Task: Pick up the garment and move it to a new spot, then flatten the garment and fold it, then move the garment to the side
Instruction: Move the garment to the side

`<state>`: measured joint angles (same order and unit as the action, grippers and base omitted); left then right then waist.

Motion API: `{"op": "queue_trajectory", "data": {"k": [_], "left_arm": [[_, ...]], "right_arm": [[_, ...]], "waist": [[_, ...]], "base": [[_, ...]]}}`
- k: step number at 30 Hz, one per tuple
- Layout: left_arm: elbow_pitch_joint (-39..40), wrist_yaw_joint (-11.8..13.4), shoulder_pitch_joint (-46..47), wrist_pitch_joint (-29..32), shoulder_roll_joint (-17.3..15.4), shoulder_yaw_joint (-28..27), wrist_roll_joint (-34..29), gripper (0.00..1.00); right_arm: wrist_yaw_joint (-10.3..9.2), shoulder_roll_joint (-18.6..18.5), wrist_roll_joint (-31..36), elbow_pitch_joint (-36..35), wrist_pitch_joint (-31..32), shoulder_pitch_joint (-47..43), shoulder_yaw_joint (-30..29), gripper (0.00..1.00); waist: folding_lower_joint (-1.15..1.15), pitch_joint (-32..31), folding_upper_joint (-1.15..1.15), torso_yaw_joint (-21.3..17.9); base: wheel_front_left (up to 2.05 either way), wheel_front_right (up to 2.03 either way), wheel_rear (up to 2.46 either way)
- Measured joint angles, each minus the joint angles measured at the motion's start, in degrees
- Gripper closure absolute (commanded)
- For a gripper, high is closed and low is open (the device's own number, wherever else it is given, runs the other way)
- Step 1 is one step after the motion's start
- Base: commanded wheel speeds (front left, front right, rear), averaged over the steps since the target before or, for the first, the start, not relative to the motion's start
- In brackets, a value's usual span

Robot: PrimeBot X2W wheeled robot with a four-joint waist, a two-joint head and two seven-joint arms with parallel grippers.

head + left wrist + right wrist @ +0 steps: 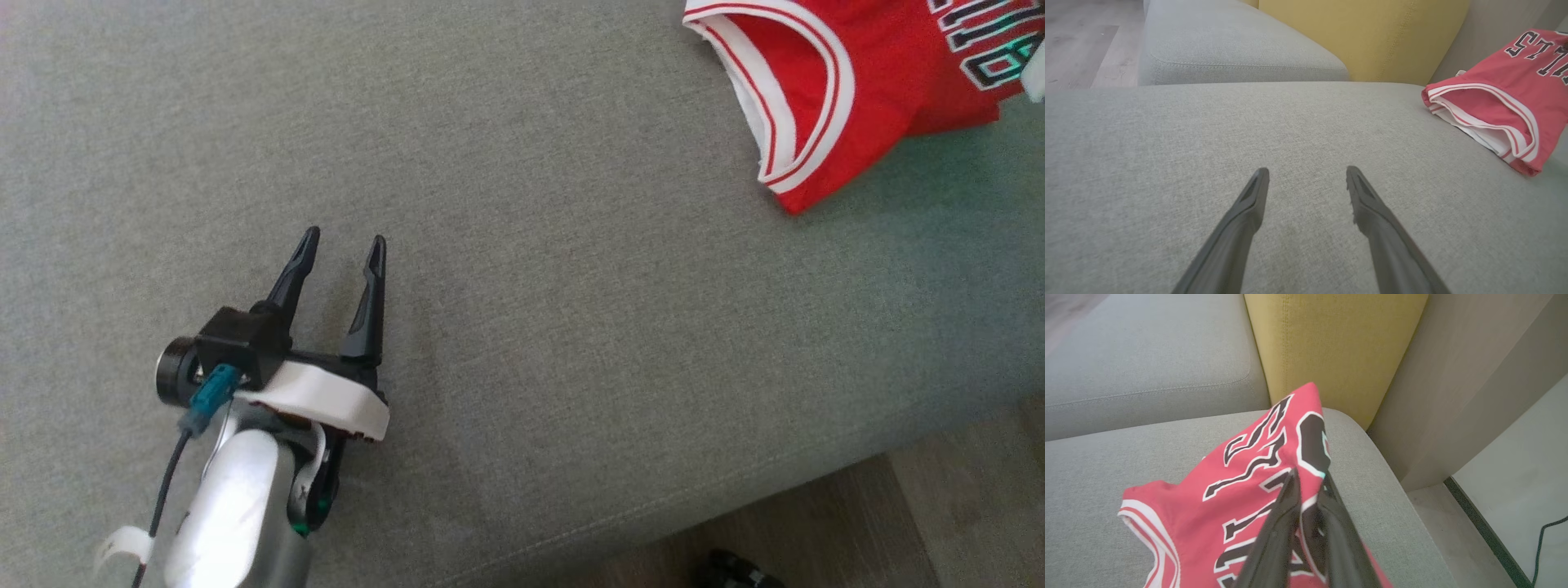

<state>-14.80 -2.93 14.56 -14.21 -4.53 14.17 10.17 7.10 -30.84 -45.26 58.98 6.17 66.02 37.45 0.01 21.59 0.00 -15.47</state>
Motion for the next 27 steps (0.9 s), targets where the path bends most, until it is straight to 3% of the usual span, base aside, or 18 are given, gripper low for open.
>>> {"op": "queue_trajectory", "data": {"k": [1,2,7,14,19,27], "left_arm": [[-0.01,0.04,0.02,0.00,-0.04,0.01,0.00,0.00],[-0.07,0.21,0.03,0.00,-0.07,0.03,0.01,0.00],[-0.68,0.22,0.27,-0.01,-0.04,0.16,0.18,0.00],[-1.42,0.94,-0.37,-0.08,0.33,-0.25,2.07,0.00],[0.37,1.44,-2.77,-0.09,0.76,-2.24,3.14,0.00],[3.04,1.46,-9.31,-0.09,0.81,-6.70,5.65,0.00]], "right_arm": [[0.00,0.16,0.33,0.86,-0.59,0.41,-0.01,0.47],[0.00,0.38,0.92,1.64,-0.91,0.59,0.00,0.00],[0.00,2.53,2.82,5.52,-1.92,0.51,0.98,0.00],[0.00,3.63,6.17,7.12,-8.35,0.23,1.72,0.00],[0.00,4.87,4.78,2.91,-13.19,-2.01,0.68,0.00],[0.00,5.61,2.96,-10.21,-17.04,-15.94,-0.13,0.00]], "waist": [[0.00,0.25,0.00,0.03],[0.00,0.41,0.00,0.09],[0.00,-0.44,0.00,0.58],[0.00,-5.16,0.00,1.79],[-0.01,-9.45,0.00,2.80],[-0.01,-18.80,0.00,5.24]], "base": [[0.00,0.00,0.00],[0.00,0.00,0.00],[0.00,0.00,0.00],[0.00,0.00,0.00],[0.00,0.00,0.00],[0.00,0.00,0.00]]}}
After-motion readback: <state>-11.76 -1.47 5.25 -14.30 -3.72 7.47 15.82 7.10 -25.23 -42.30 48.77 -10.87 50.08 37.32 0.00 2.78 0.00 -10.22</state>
